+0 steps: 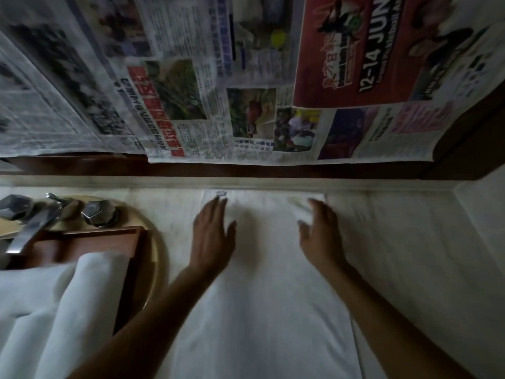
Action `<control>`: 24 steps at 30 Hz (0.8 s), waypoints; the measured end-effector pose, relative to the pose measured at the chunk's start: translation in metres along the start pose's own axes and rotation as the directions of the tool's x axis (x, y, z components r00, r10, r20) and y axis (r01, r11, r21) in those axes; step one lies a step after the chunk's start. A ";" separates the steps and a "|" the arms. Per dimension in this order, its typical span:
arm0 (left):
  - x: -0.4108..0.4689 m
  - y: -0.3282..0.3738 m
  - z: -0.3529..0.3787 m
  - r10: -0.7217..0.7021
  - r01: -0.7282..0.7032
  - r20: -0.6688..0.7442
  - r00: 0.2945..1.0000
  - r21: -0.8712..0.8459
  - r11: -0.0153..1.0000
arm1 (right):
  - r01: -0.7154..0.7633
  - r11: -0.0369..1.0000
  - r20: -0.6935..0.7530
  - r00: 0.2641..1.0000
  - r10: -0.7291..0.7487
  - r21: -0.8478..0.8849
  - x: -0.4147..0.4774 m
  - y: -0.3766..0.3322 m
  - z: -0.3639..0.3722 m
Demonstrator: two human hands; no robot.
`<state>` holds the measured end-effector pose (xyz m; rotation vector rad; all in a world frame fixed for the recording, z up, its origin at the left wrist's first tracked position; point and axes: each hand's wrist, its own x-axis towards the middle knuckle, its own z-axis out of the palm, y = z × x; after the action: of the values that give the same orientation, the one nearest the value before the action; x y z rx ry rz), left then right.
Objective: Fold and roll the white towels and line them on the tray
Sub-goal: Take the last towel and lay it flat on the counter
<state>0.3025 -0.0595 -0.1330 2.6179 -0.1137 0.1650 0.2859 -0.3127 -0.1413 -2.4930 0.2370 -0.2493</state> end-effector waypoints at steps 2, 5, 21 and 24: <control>-0.007 0.014 0.025 0.122 -0.125 0.116 0.986 0.018 0.992 | 0.169 0.981 0.080 0.983 -0.162 -0.091 -0.015 -0.011 0.034; 0.009 0.005 0.046 0.151 -0.173 0.212 0.966 0.087 0.981 | 0.261 0.936 0.151 0.961 -0.231 -0.235 -0.007 -0.014 0.056; -0.047 0.001 0.028 0.158 -0.177 0.172 0.972 0.097 0.979 | 0.189 0.933 0.099 0.981 -0.166 -0.305 -0.061 -0.004 0.030; -0.062 -0.011 0.032 0.193 -0.226 0.257 0.947 0.107 0.968 | 0.317 0.889 0.191 0.945 -0.266 -0.330 -0.078 -0.001 0.039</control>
<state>0.2454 -0.0630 -0.1743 2.7471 -0.4849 -0.0819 0.2202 -0.2721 -0.1814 -2.8930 -0.1737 -0.1611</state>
